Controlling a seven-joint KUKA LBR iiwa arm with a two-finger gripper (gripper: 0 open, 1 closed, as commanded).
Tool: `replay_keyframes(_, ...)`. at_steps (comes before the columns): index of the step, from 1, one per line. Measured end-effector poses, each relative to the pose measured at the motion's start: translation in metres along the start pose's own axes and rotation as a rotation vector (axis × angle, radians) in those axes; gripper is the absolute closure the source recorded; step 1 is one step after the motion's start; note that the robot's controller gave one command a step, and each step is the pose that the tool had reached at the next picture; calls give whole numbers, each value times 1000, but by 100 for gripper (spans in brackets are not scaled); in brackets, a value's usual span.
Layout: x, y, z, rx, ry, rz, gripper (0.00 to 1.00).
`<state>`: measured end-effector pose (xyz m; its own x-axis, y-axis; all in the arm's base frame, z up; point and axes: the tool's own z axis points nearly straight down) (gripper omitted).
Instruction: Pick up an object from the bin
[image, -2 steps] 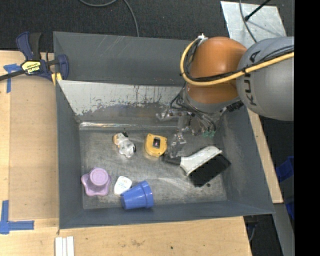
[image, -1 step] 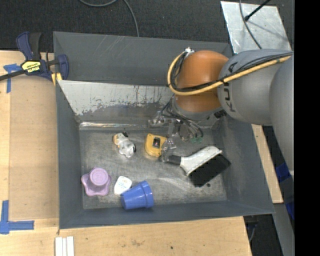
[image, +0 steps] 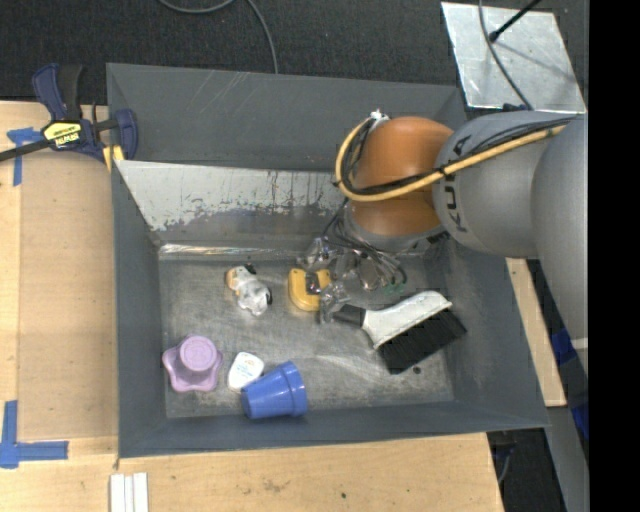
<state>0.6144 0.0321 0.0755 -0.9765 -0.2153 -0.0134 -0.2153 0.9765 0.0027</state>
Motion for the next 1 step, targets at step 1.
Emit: replay_keyframes(1,0,0,0,0,0,0,100)
